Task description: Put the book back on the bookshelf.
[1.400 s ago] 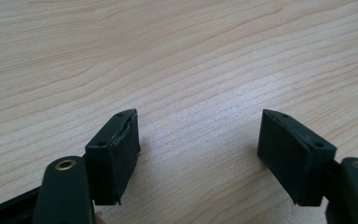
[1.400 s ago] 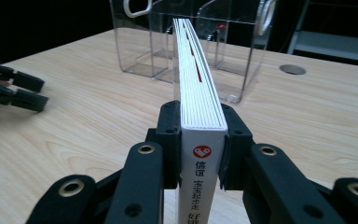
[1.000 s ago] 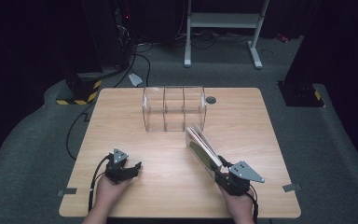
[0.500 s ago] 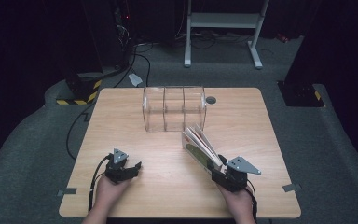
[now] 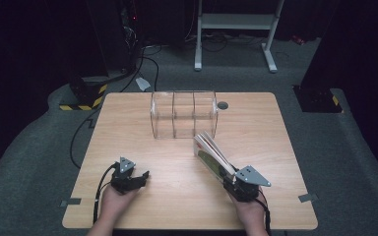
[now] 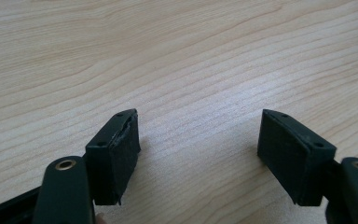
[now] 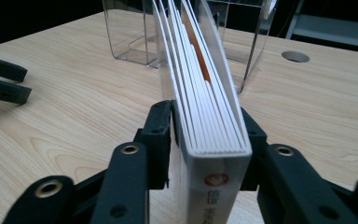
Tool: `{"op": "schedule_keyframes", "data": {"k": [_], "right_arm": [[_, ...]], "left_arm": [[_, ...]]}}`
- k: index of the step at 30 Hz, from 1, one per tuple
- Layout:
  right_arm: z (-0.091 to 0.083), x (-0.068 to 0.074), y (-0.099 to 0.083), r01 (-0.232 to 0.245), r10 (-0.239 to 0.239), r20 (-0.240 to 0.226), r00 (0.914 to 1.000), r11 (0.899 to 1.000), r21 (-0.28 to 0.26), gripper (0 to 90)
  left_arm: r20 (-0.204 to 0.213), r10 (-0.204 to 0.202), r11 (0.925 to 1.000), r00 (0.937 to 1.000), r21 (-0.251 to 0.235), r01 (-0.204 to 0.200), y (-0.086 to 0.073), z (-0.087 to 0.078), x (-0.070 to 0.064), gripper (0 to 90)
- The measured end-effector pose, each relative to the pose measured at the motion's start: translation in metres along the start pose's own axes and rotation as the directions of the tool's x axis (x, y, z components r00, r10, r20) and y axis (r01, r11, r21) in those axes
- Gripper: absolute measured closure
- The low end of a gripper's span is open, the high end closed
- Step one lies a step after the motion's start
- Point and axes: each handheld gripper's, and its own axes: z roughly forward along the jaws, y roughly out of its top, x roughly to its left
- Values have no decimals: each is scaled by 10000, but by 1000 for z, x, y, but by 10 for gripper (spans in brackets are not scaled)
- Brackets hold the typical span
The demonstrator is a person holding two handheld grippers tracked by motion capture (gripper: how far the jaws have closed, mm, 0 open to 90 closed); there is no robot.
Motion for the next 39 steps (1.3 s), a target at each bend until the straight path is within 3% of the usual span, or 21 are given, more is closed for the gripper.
{"op": "schedule_keyframes", "data": {"k": [3, 6, 16, 33, 39], "right_arm": [[1, -1, 2, -419, 420, -70, 9991, 9990, 133, 682], [2, -1, 3, -428, 431, -134, 9990, 9988, 217, 715], [3, 5, 4, 91, -96, 225, 9997, 9997, 226, 746], [4, 6, 5, -333, 329, 125, 9994, 9990, 314, 739], [5, 1, 8, -683, 672, 229, 9975, 9962, 533, 744]], "left_arm": [[-1, -23, 10000, 10000, 4, 23, 0, 0, 0, 294], [-6, -23, 10000, 10000, 3, 23, 0, 0, 0, 294], [-14, 26, 10000, 10000, -8, -26, 0, 0, -1, 296], [116, 130, 9999, 9998, -2, -130, 0, 0, -2, 294], [160, 182, 9998, 9997, 41, -183, 1, 1, -1, 286]]}}
